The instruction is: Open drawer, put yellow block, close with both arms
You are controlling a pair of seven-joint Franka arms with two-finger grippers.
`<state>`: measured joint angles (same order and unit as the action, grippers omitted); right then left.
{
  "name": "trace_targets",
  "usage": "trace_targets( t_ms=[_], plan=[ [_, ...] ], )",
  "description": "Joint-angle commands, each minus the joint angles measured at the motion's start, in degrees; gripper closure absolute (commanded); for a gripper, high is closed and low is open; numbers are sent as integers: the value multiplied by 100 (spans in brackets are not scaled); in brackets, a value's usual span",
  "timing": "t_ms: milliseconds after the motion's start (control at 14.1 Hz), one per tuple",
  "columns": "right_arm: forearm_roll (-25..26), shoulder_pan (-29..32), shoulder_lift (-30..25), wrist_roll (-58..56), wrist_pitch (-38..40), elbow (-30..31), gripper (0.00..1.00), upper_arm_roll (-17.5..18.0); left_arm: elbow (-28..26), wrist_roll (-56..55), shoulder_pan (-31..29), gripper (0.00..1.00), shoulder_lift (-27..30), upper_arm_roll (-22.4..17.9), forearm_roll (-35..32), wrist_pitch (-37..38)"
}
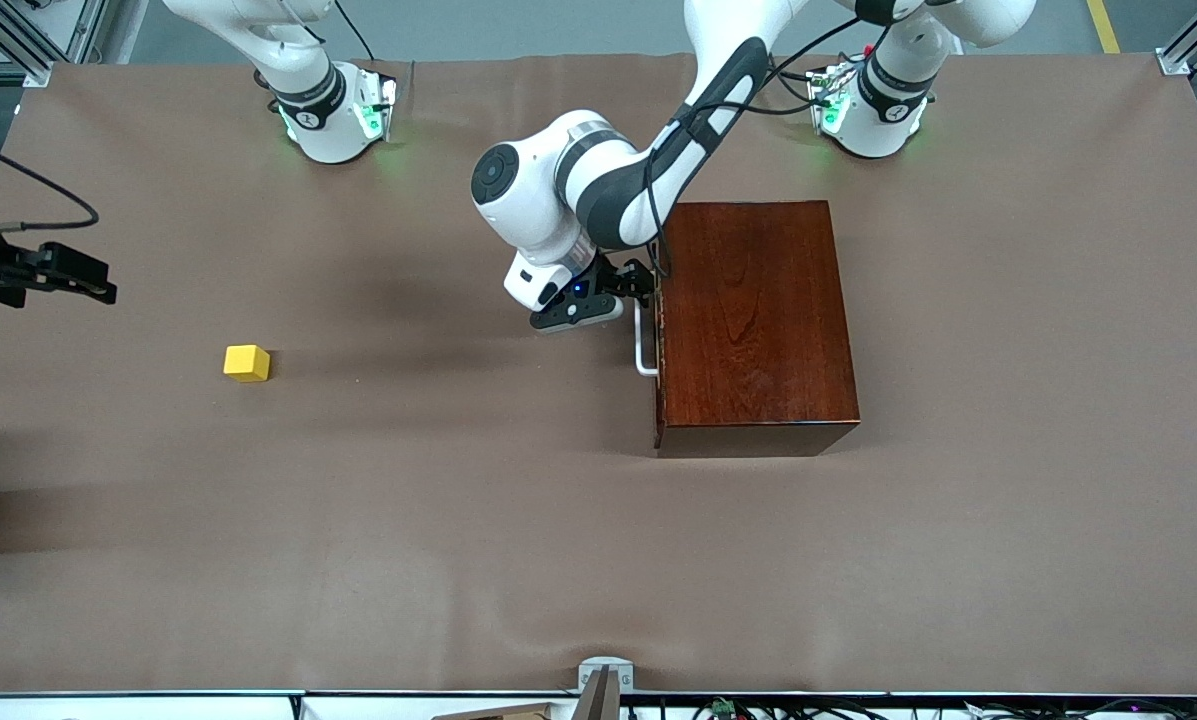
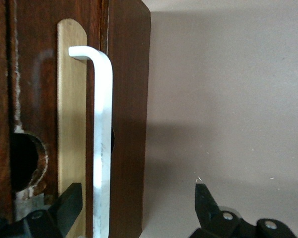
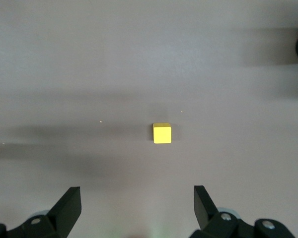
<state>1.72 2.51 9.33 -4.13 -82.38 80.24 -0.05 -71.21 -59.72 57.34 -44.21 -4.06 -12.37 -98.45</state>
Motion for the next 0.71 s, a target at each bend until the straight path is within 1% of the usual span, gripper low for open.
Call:
trace_targets(
  t_ms=[0, 142, 283, 496, 567, 637],
  plan=[
    [92, 144, 436, -44, 46, -8, 0, 57, 125, 75, 40, 0, -114, -33, -126, 55],
    [127, 101, 490, -44, 73, 35, 0, 57, 133, 75, 40, 0, -167, -33, -117, 28],
    [118, 83, 491, 8, 21, 359, 0, 66, 142, 14, 40, 0, -167, -24, -56, -269],
    [118, 118, 499, 61, -172, 623, 0, 57, 142, 4, 40, 0, -219, -7, -12, -586],
    [118, 135, 491, 88, -286, 738, 0, 57, 142, -4, 40, 0, -237, -7, 75, -700],
    [118, 136, 491, 140, -244, 817, 0, 57, 142, -13, 40, 0, -246, -7, 207, -849]
  ],
)
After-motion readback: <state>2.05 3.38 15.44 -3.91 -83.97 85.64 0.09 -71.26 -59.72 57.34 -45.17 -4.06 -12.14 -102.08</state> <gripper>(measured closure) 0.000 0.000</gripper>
